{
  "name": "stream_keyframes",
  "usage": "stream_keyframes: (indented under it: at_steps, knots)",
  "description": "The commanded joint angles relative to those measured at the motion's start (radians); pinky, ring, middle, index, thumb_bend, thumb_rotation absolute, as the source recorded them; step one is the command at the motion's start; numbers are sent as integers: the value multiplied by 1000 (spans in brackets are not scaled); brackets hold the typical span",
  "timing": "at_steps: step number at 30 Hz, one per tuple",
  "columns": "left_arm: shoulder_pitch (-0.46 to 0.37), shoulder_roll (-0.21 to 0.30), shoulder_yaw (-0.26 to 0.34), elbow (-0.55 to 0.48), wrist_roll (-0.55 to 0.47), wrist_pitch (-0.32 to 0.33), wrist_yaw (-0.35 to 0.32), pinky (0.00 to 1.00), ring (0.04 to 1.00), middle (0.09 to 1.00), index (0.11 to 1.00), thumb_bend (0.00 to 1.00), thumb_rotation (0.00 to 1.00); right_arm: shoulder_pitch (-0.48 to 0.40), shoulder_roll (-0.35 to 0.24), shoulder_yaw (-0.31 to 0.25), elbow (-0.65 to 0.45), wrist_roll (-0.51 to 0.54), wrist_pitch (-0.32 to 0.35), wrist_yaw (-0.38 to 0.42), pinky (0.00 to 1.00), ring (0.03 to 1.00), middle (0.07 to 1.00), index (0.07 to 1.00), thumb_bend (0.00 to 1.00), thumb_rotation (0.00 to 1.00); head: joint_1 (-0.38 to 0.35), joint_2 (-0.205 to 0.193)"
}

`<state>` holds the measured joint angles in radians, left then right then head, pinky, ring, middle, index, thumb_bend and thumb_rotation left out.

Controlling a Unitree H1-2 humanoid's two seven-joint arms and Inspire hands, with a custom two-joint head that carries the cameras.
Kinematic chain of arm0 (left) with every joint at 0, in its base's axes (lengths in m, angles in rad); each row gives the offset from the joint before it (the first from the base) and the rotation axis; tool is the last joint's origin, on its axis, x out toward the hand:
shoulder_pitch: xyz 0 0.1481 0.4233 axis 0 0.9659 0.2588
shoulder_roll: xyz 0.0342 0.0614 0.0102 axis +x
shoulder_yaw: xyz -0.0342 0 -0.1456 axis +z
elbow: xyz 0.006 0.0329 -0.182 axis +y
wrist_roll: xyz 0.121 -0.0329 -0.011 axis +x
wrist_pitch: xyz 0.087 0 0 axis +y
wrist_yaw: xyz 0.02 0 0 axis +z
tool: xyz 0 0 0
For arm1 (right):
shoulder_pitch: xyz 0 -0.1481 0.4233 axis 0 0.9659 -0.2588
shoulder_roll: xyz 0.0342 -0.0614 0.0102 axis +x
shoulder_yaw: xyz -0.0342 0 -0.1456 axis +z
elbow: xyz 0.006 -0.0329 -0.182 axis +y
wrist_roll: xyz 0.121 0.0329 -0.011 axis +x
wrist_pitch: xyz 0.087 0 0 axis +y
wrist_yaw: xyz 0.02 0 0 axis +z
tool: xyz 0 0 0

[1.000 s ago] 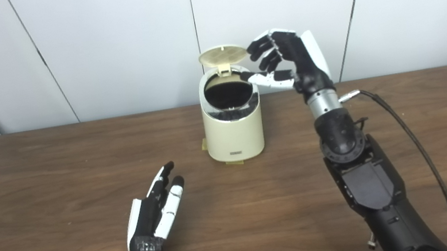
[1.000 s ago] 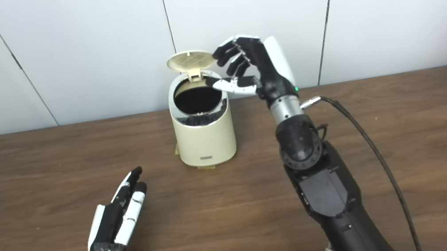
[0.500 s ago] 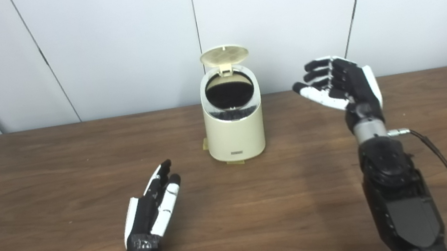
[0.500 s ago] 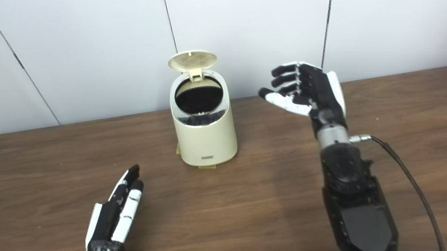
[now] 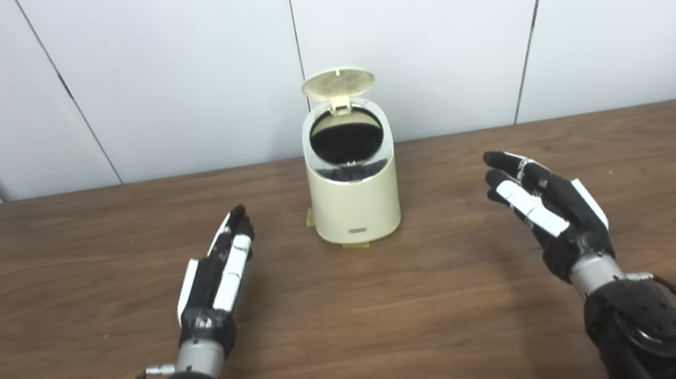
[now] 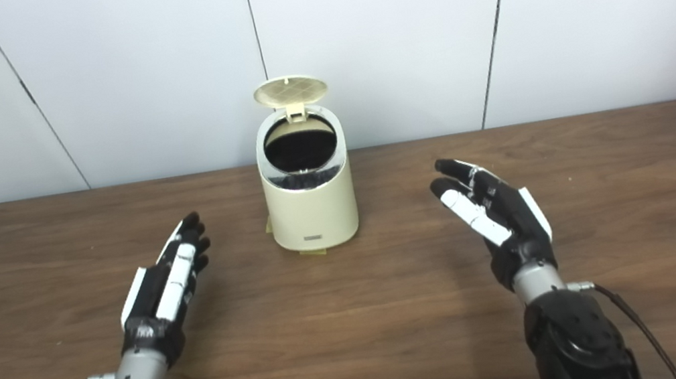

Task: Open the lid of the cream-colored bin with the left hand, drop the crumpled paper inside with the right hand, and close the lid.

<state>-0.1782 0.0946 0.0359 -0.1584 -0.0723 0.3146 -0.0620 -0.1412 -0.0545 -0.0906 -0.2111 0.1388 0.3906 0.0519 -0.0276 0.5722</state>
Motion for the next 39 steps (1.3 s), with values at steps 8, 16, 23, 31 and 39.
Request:
stream_keyframes:
  at_steps: [8, 16, 23, 31, 39]
  knots:
    - [-213, -14, 75, 48, -94, 48, 14, 982, 988, 996, 986, 619, 809, 52, 3, 22, 10, -46, -148, -8, 1000, 1000, 1000, 976, 572, 1000, 28, -24]
    - [-386, 43, 71, 80, -87, 111, -2, 974, 962, 934, 922, 598, 792, 60, -9, 67, 74, -159, -273, -35, 999, 1000, 986, 950, 634, 1000, 31, -79]
    - [-505, 87, 43, 139, -77, 120, -27, 971, 959, 931, 918, 590, 777, 69, -42, 109, 95, -206, -305, -14, 1000, 1000, 979, 979, 600, 1000, 19, -82]
    - [-613, 103, -25, 237, -21, 81, -62, 939, 930, 910, 869, 588, 798, 74, -43, 105, 107, -208, -318, -15, 1000, 1000, 986, 991, 594, 1000, 22, -92]
    - [-689, 150, -192, 299, 164, 0, -117, 926, 959, 928, 867, 491, 915, 83, -46, 98, 126, -202, -334, -15, 1000, 1000, 985, 1000, 570, 1000, 20, -92]
